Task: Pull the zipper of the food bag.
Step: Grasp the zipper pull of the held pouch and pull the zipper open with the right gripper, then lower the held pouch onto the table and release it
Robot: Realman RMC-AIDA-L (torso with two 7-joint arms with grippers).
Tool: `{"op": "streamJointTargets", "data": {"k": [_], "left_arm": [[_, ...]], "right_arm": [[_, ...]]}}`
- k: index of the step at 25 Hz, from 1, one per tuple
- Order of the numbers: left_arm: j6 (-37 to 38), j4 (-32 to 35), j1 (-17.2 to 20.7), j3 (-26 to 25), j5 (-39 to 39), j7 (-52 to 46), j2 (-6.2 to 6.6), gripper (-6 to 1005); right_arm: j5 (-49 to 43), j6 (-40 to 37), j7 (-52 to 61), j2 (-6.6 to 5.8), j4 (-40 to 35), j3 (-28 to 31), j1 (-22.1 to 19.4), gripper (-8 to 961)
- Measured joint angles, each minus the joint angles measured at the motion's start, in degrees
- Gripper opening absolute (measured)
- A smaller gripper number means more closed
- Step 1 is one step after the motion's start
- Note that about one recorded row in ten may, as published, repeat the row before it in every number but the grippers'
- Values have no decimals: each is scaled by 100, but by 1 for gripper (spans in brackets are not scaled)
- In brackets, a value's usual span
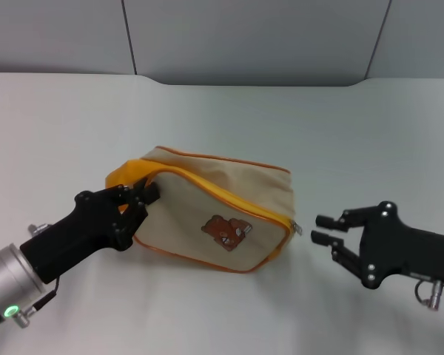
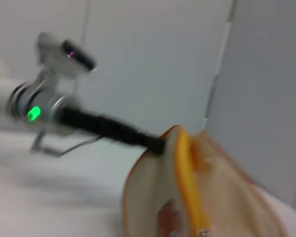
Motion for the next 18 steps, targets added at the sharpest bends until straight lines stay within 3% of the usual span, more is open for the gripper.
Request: {"op": "streamJointTargets", "data": {"k": [3, 5, 8, 10, 18], "left_arm": [[-39, -143, 159, -219, 0, 13, -8, 96], [-95, -216, 227, -327, 0, 29, -9, 96], [-146, -248, 238, -324, 9, 85, -10, 92], [-163, -286, 252, -308, 30, 232, -12, 89], [-18, -291, 363, -278, 25, 601, 6, 87]], "right_arm": [[1, -222, 11, -25, 177, 355, -9, 128], [3, -627, 154, -144, 538, 979, 6, 203], [6, -834, 296, -231, 723, 1208, 30, 349], [7, -990, 515, -279, 773, 1281, 60, 418], [-25, -954, 904, -283, 749, 1239, 166, 581]]}}
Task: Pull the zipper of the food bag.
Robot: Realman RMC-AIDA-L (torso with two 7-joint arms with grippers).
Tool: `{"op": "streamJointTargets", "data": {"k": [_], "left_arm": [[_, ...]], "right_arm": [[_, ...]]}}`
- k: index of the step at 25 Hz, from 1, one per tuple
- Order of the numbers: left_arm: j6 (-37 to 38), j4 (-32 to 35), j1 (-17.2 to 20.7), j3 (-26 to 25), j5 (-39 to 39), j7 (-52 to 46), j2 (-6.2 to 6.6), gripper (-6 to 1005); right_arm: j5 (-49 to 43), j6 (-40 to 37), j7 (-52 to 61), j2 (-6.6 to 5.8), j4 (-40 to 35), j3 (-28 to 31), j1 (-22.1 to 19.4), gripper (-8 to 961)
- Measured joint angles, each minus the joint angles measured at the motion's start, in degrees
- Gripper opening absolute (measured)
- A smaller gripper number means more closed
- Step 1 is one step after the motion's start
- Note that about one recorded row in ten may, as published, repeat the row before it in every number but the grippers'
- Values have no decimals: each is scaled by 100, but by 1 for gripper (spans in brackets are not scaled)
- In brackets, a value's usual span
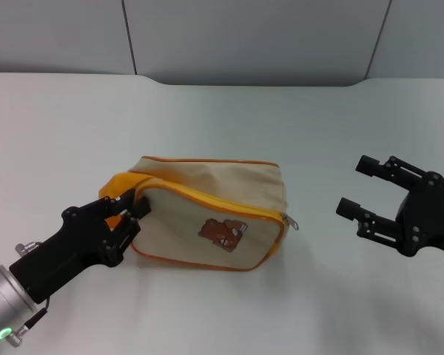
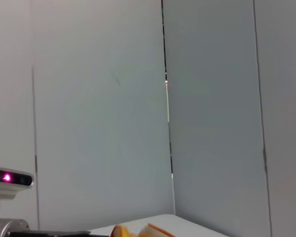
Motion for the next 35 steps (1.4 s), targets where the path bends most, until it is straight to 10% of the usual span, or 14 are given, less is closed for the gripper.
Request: {"op": "streamJointTargets", "data": {"k": [10, 14, 16, 21, 35], "left_arm": [[1029, 787, 0, 326, 49, -522, 123, 270], [1166, 861, -12, 400, 70, -611, 151, 462], [1835, 1263, -217, 1453, 144, -1334, 350, 715], [2039, 1515, -357, 2472, 144, -1740, 362, 764], [2060, 1550, -385, 2631, 312, -1747, 330, 783]], "right_arm": [[-253, -25, 225, -19, -15, -29, 62, 744], [-611, -210, 487, -32, -120, -28, 94, 744], [-851, -415, 652, -37, -223, -28, 102, 744], [-1683, -1023, 1029, -37, -421, -25, 200, 744], [-1982, -865, 1059, 28, -428, -36, 304, 744]]}}
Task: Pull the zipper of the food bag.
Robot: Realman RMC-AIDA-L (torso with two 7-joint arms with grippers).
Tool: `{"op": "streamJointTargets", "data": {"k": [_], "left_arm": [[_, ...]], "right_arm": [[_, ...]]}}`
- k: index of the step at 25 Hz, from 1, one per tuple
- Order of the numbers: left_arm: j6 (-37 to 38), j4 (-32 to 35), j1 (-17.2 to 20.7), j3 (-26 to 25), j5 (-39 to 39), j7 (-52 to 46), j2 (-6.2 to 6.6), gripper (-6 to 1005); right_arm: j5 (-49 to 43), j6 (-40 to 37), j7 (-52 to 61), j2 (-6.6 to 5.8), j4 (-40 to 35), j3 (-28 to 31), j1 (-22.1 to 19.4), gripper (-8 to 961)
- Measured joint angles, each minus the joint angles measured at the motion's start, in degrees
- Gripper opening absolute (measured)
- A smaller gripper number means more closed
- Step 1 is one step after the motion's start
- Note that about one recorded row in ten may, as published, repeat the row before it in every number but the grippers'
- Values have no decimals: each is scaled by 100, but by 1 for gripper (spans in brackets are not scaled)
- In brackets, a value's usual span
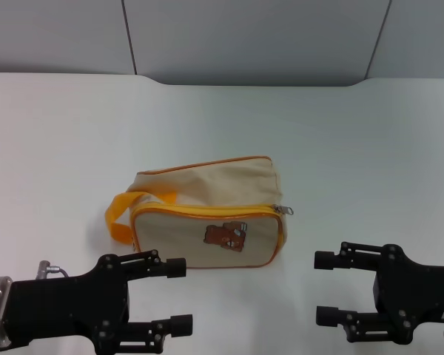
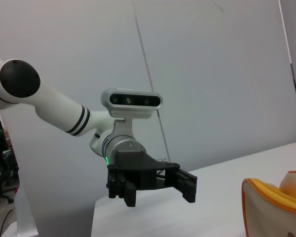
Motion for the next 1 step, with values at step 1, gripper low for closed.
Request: {"op": "streamJointTargets", "data": {"k": [1], "left_arm": [[0, 0, 0, 0, 0, 0, 0, 783]], "right_arm": [[-1, 5, 0, 2, 0, -11, 0, 744]]}}
